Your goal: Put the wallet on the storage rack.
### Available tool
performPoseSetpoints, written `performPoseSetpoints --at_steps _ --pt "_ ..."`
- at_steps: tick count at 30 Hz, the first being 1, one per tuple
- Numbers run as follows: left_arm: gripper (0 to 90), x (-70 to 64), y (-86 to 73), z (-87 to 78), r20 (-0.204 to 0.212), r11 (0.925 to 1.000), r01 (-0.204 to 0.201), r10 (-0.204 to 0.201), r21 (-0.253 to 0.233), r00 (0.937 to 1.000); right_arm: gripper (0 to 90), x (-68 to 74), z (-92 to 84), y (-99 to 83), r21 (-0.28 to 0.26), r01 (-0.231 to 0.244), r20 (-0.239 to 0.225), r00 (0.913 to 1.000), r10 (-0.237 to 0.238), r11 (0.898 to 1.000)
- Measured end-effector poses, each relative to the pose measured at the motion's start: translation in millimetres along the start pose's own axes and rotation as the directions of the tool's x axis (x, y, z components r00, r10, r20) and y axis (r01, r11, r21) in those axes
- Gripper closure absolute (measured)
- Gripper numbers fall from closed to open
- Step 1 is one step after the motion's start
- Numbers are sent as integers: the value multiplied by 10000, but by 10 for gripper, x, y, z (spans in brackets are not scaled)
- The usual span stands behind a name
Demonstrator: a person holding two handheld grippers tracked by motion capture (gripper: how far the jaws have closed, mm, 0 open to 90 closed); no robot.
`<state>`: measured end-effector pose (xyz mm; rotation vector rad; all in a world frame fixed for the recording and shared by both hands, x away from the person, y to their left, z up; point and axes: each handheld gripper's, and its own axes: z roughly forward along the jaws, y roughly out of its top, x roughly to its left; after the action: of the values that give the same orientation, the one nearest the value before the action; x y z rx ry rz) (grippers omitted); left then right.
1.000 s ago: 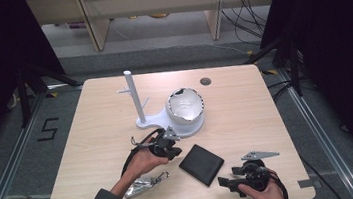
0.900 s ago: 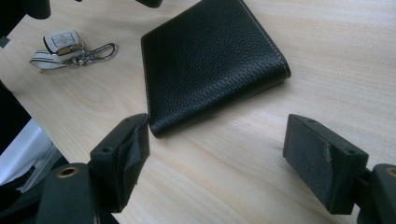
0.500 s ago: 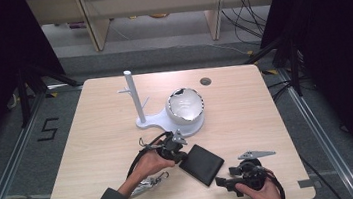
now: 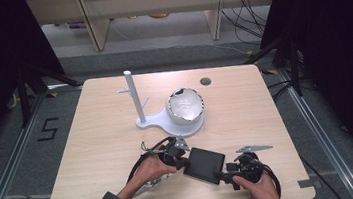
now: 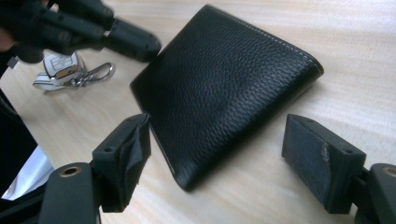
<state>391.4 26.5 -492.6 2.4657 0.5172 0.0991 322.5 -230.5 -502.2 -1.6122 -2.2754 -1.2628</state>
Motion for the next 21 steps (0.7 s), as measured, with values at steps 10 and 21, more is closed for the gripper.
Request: performPoseSetpoints --at_steps 10,21 --pt "889 -144 -12 9 444 9999 -163 163 -4 9989 281 -114 66 140 -157 95 216 9997 -91 9998" --pt "890 -181 -30 16 498 9999 -122 124 -27 9987 309 -204 118 216 -327 -557 86 9984 560 9979"
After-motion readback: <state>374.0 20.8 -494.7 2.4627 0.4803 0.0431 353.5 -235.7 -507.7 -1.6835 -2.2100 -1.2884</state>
